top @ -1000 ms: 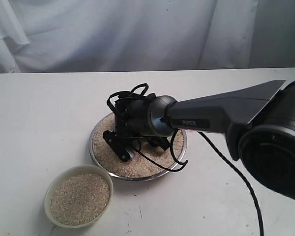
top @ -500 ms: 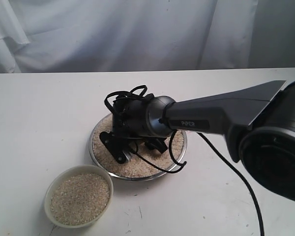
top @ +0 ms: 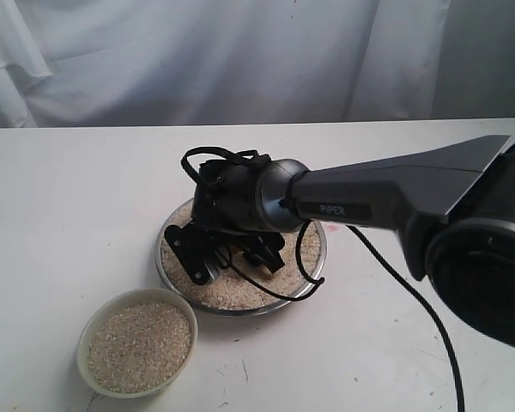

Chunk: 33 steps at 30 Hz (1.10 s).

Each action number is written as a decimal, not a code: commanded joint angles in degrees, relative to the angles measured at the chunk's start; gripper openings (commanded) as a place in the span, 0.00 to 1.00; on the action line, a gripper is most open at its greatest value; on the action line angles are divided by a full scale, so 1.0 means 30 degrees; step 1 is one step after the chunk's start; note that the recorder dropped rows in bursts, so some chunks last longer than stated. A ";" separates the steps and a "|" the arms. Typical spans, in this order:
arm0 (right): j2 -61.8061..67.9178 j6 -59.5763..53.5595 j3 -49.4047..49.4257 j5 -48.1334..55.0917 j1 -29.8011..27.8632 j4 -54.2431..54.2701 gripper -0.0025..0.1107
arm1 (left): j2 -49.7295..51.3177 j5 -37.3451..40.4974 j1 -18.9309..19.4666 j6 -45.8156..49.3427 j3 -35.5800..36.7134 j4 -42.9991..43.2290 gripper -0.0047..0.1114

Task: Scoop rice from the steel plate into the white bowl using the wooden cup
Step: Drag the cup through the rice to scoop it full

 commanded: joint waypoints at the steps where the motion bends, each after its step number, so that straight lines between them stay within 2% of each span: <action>1: -0.0020 -0.0438 -0.0016 -0.1428 0.0236 0.1714 0.02 | -0.0079 -0.0271 -0.0051 -0.0011 0.0092 0.0022 0.04; 25: -0.0020 -0.4279 -0.0096 -0.2192 -0.1438 0.7617 0.02 | -0.0079 -0.0271 -0.0051 -0.0011 0.0092 0.0022 0.04; 33: -0.0020 -0.7773 -0.0096 -0.2160 -0.2313 1.2527 0.02 | -0.0079 -0.0271 -0.0051 -0.0011 0.0092 0.0022 0.04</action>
